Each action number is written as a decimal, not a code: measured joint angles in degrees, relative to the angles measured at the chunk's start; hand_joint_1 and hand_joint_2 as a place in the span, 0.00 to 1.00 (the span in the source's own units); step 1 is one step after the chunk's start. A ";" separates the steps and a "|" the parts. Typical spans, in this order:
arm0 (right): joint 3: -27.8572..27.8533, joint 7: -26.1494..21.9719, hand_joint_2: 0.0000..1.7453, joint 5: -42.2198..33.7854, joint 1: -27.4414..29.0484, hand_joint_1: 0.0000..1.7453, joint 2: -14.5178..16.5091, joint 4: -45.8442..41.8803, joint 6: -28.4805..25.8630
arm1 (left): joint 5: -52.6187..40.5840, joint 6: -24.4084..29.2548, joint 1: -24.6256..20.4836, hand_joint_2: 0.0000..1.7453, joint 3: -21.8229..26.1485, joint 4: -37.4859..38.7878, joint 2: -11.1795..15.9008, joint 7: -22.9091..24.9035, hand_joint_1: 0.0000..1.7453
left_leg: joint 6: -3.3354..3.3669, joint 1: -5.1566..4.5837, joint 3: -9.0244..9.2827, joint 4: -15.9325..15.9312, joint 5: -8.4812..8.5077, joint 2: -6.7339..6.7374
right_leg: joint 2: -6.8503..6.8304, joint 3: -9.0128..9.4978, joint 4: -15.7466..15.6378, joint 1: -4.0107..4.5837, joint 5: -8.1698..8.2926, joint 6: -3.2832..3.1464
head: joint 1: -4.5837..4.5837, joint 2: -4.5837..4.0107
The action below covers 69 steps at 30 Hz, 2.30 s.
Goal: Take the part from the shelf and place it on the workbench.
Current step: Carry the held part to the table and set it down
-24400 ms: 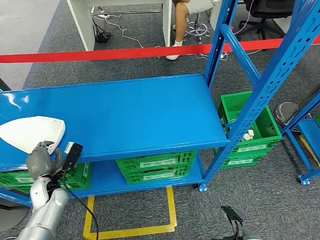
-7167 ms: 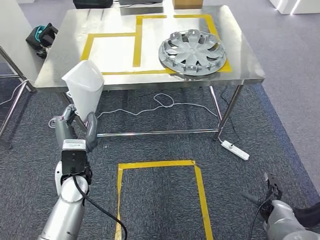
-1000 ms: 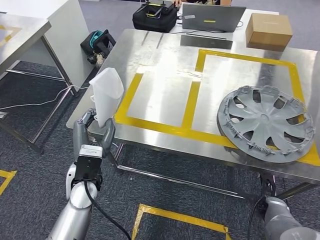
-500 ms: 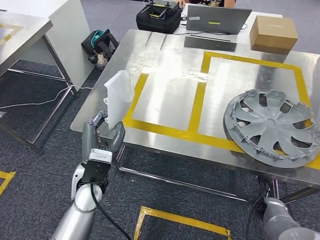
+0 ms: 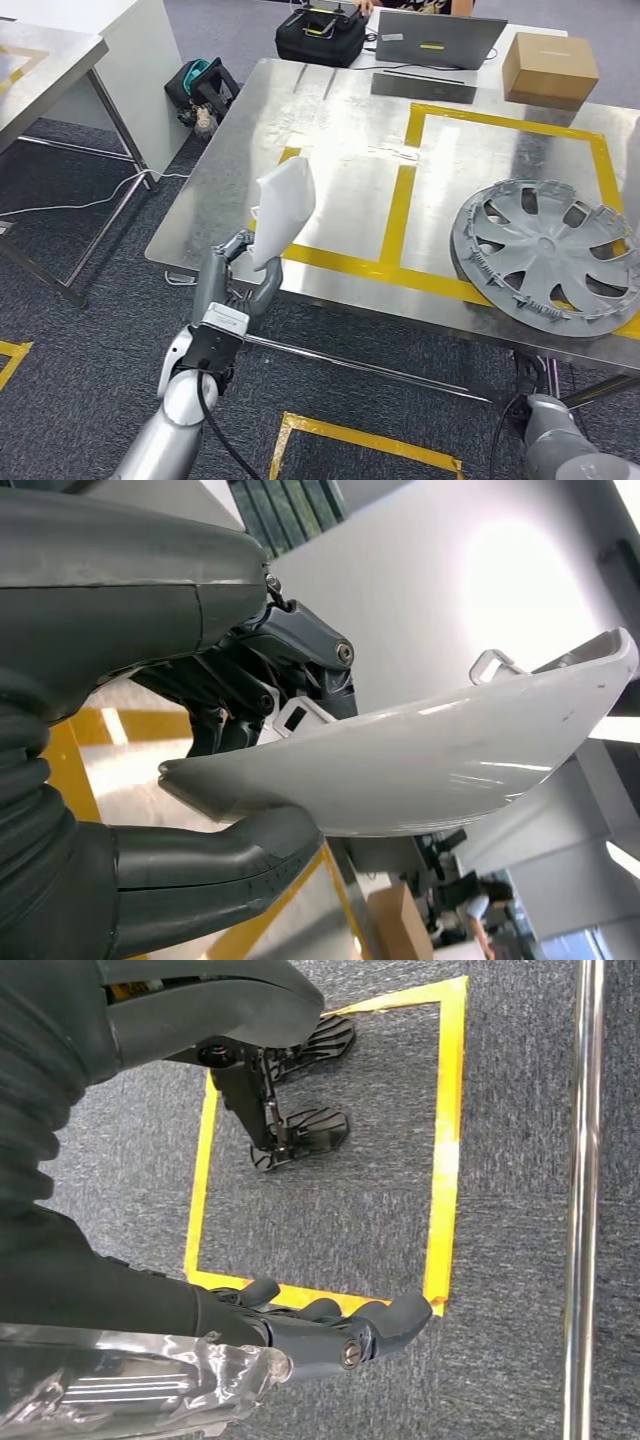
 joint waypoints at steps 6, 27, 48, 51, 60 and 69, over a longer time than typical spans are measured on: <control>0.00 0.40 1.00 0.84 -0.42 0.00 0.72 0.01 0.14 | -1.68 -1.52 -3.26 1.00 -5.43 5.40 -1.58 1.13 1.00 | 0.02 0.03 0.02 0.00 0.04 0.01 | 0.04 -0.03 0.07 0.04 0.02 0.02 | 0.02 0.00; 0.07 3.04 1.00 2.63 -2.36 0.00 5.83 0.03 -1.01 | -4.52 4.15 -18.76 1.00 -21.97 31.60 -8.03 6.59 1.00 | 0.06 0.01 -0.01 -0.01 0.09 0.02 | 0.08 -0.12 0.14 0.03 0.06 0.07 | 0.02 0.00; 0.08 4.80 1.00 3.29 -3.42 0.00 9.04 0.09 -2.54 | -2.32 17.12 -28.00 1.00 -39.29 40.50 -8.03 25.40 1.00 | 0.03 0.01 -0.03 -0.01 0.12 0.02 | 0.09 -0.15 0.20 0.03 0.07 0.07 | 0.02 0.00; 0.07 5.01 1.00 3.34 -3.56 0.00 9.45 0.09 -2.62 | -2.69 17.59 -28.80 1.00 -41.32 41.68 -8.03 26.58 1.00 | 0.03 0.01 -0.05 -0.02 0.12 0.02 | 0.10 -0.17 0.20 0.03 0.07 0.07 | 0.02 0.00; 0.10 6.10 1.00 3.88 -4.01 0.00 11.16 0.09 -3.32 | -4.98 19.24 -30.46 1.00 -45.72 47.15 -8.01 32.00 1.00 | -0.03 0.01 -0.13 -0.02 0.16 0.03 | 0.10 -0.28 0.24 0.03 0.07 0.07 | 0.02 0.00; 0.56 6.40 1.00 4.86 -4.16 0.00 11.83 0.09 -2.99 | -8.34 17.11 -30.88 1.00 -48.45 49.80 -8.01 34.64 1.00 | -0.03 0.01 -0.16 -0.02 0.16 0.03 | 0.09 -0.32 0.25 0.03 0.07 0.07 | 0.02 -0.01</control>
